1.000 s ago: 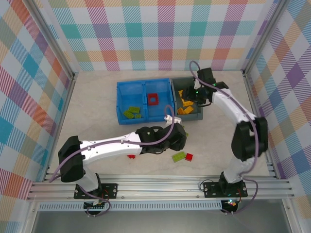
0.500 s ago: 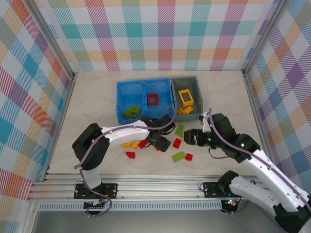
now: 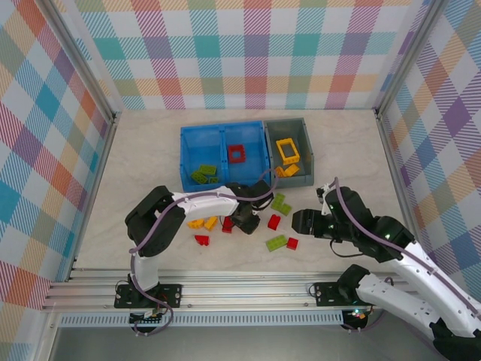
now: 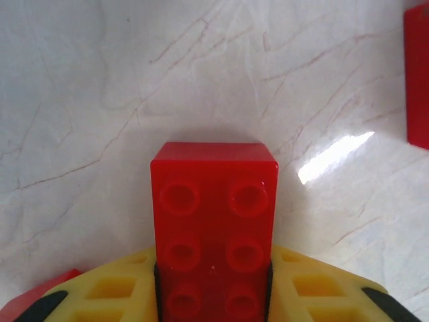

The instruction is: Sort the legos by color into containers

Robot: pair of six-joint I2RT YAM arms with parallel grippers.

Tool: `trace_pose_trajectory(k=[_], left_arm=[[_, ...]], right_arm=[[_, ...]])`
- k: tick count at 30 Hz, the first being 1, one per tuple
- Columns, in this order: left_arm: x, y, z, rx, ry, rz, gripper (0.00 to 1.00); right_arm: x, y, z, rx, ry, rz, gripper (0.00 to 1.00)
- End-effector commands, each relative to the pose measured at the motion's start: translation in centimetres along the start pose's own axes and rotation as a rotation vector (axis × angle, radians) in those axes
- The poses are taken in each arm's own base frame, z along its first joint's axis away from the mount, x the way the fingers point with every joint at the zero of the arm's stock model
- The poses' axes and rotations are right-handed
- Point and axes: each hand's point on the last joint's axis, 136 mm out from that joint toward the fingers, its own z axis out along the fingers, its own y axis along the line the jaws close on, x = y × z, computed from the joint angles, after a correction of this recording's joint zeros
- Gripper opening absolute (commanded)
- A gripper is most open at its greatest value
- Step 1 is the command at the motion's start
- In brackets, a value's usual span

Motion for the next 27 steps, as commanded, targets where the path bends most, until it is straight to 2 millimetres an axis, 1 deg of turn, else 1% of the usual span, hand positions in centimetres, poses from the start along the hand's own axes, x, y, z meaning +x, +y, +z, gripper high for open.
trace_pose_trajectory(k=[1, 4, 6, 8, 10, 12, 14, 16, 18, 21, 24, 27], left_arm=[[-2.3, 0.4, -3.1, -0.007, -0.113, -0.036, 0.28], [-4.1, 1.4, -7.0, -0.009, -0.203, -0.104, 0.28], [-5.3, 2.9, -9.5, -0.003, -0.250, -0.181, 0.28], [-6.6, 4.6, -11.4, 0.002, -0.289, -0.273, 0.28], [-7.9, 6.3, -12.7, 0.016, -0.318, -0.372, 0.28], [-9.3, 8.0, -13.3, 0.009, -0.336, -0.449, 0.28], [-10.7, 9.4, -13.5, -0.017, -0.341, -0.500, 0.28], [-12.2, 10.3, -13.1, -0.036, -0.338, -0.535, 0.27], [-13.5, 11.2, -12.1, -0.060, -0.320, -0.570, 0.27], [-15.2, 12.4, -10.4, -0.113, -0.289, -0.605, 0.27], [-16.1, 12.9, -8.3, -0.147, -0.251, -0.622, 0.26], [-15.9, 13.2, -6.0, -0.168, -0.204, -0.645, 0.26]], right_arm=[[-1.1, 0.8, -0.7, -0.014, -0.040, -0.007, 0.63], [-1.6, 0.9, -0.6, -0.007, -0.054, -0.017, 0.63], [-2.1, 1.1, -0.5, -0.006, -0.073, -0.027, 0.62], [-2.6, 1.5, -0.2, -0.020, -0.091, -0.039, 0.62], [-3.3, 2.1, 0.2, -0.036, -0.112, -0.053, 0.61], [-4.3, 3.0, 0.5, -0.059, -0.145, -0.076, 0.61], [-5.4, 3.9, 0.8, -0.077, -0.188, -0.109, 0.60], [-6.3, 4.6, 1.1, -0.083, -0.225, -0.137, 0.61], [-7.2, 5.4, 1.4, -0.096, -0.257, -0.155, 0.61], [-7.9, 6.0, 1.7, -0.104, -0.272, -0.160, 0.61], [-8.1, 6.3, 1.9, -0.103, -0.273, -0.162, 0.61], [-7.9, 6.1, 2.0, -0.098, -0.267, -0.157, 0.61]])
